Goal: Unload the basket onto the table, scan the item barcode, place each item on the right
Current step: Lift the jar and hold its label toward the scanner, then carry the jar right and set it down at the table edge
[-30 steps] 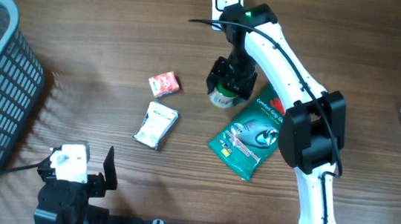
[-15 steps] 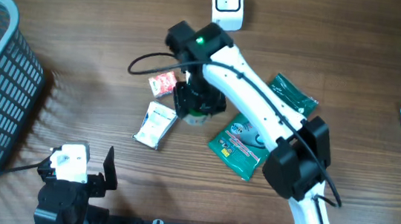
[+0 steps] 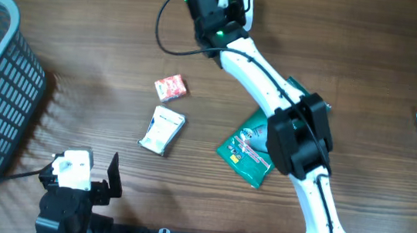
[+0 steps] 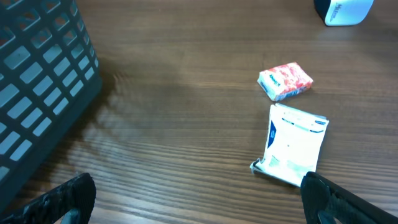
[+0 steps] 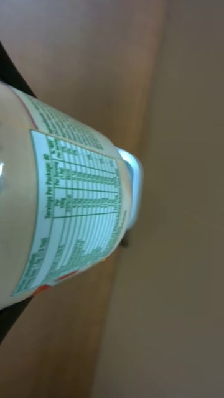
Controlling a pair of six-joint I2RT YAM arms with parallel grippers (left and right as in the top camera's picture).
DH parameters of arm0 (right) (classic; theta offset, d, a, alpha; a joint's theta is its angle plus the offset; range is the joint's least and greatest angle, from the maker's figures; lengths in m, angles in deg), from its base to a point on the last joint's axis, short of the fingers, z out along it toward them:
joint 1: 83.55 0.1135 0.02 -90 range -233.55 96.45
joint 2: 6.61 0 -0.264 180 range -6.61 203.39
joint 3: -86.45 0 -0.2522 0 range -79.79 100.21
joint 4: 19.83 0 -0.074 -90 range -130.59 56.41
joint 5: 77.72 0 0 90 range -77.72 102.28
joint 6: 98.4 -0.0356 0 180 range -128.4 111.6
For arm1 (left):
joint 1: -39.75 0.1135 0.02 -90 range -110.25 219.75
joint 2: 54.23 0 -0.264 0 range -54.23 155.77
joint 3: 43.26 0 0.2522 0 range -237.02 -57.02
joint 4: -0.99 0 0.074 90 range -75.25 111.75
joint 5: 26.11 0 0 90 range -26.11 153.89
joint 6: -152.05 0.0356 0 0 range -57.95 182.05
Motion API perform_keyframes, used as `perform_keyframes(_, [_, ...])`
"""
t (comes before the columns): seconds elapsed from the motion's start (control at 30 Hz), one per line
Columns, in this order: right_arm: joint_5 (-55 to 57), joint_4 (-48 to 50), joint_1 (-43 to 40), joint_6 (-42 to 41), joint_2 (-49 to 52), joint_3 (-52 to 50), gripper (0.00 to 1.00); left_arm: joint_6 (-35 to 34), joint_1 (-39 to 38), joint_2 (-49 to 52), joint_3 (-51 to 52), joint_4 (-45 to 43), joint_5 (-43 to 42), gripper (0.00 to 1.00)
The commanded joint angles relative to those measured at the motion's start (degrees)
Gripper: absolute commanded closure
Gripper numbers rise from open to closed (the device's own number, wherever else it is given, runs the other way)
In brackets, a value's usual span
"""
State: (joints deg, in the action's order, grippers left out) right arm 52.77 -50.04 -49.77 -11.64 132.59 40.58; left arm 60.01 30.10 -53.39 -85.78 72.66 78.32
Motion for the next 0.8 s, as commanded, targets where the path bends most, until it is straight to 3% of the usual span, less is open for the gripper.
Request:
perform_keyframes(0.0, [3.19,9.94,-2.56,8.83,4.15,1.01,0.47,-0.31,-0.26,-0.35,0.04,-0.07,-0.50,0.00])
perform_keyframes(0.1, [2.67,17.59,-3.61,9.44,5.75,1.01,0.47,-0.31,-0.26,-0.35,0.04,-0.07,-0.50,0.00])
perform_keyframes(0.27, [1.27,17.57,-3.58,9.05,5.77,1.03,0.46,-0.31,-0.26,-0.35,0.04,-0.07,-0.50,0.00])
perform_keyframes(0.47, [9.16,2.43,-5.79,5.81,-1.36,1.25,0.46,-0.31,-0.26,-0.35,0.04,-0.07,-0.50,0.00])
perform_keyframes(0.57, [9.51,-14.29,-10.34,-6.47,-6.64,1.22,0.46,-0.31,-0.26,-0.35,0.04,-0.07,-0.50,0.00])
perform_keyframes(0.63, [-2.12,-31.54,-18.97,-20.65,-9.31,1.22,0.46,-0.31,-0.26,-0.35,0.04,-0.07,-0.50,0.00])
perform_keyframes(0.7, [-18.36,-40.87,-28.59,-25.51,-9.14,0.90,0.43,-0.31,-0.26,-0.35,0.04,-0.07,-0.50,0.00])
perform_keyframes(0.77, [-36.04,-46.51,-39.12,-25.33,-7.69,0.00,0.39,-0.31,-0.26,-0.35,0.04,-0.07,-0.50,0.00])
